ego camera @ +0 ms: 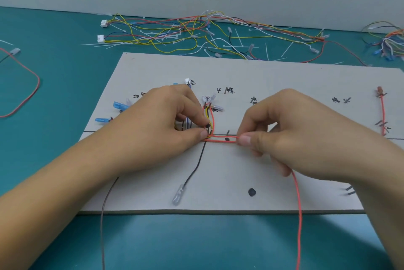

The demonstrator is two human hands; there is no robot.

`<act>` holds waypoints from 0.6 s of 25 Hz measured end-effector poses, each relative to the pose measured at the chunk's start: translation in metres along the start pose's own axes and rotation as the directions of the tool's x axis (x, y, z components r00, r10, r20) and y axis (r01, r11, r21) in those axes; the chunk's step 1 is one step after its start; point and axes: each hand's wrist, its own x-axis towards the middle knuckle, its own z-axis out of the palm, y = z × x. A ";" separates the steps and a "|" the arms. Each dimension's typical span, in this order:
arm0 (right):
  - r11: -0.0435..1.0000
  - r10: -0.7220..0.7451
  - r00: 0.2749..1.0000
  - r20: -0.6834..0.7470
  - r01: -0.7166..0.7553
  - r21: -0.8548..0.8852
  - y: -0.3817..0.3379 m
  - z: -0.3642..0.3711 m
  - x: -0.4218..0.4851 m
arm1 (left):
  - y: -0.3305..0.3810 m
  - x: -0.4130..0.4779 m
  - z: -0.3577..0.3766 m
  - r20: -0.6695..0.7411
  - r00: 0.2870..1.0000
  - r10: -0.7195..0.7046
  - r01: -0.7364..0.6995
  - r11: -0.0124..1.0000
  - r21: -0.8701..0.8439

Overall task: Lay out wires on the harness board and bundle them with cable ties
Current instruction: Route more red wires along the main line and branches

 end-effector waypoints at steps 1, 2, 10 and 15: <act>1.000 0.001 1.000 0.001 -0.001 0.002 0.003 0.001 0.001 | 0.000 0.000 0.000 -0.003 1.000 0.001 -0.001 1.000 0.005; 1.000 -0.005 1.000 -0.006 0.005 -0.001 0.005 0.001 0.002 | 0.001 0.000 0.000 -0.008 1.000 0.006 -0.006 1.000 0.016; 1.000 0.017 0.995 -0.103 -0.014 0.025 0.019 -0.011 0.006 | 0.009 -0.001 0.002 -0.083 0.990 0.111 -0.101 0.988 0.114; 0.996 0.087 0.994 -0.069 -0.088 -0.012 0.024 -0.012 0.009 | 0.006 0.000 0.001 -0.059 0.984 0.167 -0.159 0.981 0.114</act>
